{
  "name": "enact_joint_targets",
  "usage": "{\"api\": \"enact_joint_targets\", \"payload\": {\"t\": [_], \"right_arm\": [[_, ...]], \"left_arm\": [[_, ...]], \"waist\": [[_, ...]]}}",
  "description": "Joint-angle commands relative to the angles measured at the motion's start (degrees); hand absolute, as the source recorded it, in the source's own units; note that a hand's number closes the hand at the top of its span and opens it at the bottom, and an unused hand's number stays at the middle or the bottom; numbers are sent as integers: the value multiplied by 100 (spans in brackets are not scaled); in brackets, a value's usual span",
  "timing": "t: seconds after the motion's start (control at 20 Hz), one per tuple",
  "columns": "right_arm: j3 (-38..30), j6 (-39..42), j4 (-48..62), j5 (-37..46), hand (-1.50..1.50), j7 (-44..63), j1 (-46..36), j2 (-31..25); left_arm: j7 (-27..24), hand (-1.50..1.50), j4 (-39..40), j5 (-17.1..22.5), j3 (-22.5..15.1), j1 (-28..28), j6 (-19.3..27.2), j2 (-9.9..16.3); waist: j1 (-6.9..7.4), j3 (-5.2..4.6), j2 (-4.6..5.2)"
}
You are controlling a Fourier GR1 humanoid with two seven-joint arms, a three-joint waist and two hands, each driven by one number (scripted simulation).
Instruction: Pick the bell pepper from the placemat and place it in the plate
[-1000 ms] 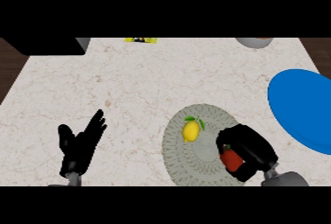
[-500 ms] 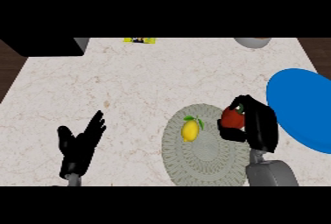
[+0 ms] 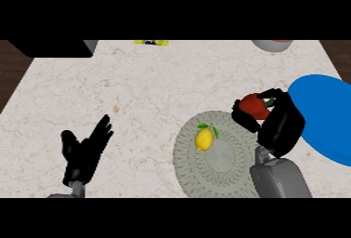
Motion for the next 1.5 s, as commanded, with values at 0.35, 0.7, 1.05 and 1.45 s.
{"api": "enact_joint_targets", "payload": {"t": [0.35, 0.7, 1.05, 1.45], "right_arm": [[-1207, -1379, 517, -775, 150, -509, 94, -670], [-2142, -1872, 1793, -2013, 150, -1392, -502, -1740], [-2565, -2114, 3406, -4388, 150, -3616, -868, -2646], [-2978, -754, 5380, -4921, -150, -4053, -1079, -3340]], "left_arm": [[-132, 0, 112, -122, 41, -16, 1, -92], [91, 0, 3, -19, 159, -59, -107, 9], [-170, 0, 357, -251, -38, -237, 66, -354], [216, 0, 156, -116, 140, -473, -9, -188]], "waist": [[-19, 6, 13], [19, 10, 22], [47, 21, 51], [131, 23, 113]]}}
